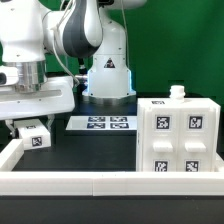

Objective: Assemble cabinet

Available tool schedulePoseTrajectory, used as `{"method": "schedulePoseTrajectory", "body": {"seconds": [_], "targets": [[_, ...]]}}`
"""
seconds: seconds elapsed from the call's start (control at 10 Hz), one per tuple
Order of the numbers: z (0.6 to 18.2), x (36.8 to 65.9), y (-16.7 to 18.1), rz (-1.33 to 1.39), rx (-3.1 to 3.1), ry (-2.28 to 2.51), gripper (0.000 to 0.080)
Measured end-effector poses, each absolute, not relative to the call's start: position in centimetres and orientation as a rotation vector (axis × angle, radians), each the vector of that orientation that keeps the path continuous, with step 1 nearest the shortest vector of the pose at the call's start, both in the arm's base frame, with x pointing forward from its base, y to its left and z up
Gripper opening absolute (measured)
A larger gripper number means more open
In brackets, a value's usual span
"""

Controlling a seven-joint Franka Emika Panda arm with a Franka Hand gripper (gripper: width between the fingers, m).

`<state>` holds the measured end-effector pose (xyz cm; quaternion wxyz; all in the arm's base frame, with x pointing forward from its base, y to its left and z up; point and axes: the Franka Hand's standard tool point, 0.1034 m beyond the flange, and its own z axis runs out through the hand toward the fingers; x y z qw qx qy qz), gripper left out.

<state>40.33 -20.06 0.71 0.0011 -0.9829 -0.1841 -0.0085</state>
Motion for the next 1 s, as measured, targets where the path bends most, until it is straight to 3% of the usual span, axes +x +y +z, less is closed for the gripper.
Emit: {"method": "schedulePoseTrajectory", "body": {"seconds": [0.2,0.5,0.8,1.0], "targets": [[2.6,41.8,-18.8,-0.067,-3.092,-0.590,0.0547],[9.3,45.4,-13.1,-0.093,-3.058,-0.546,0.0547],[15.7,51.7,-5.2,-0.061,-3.068,-0.275,0.0547],[15.8,52.4,-4.1,-0.065,-3.070,-0.292,0.0547]]}}
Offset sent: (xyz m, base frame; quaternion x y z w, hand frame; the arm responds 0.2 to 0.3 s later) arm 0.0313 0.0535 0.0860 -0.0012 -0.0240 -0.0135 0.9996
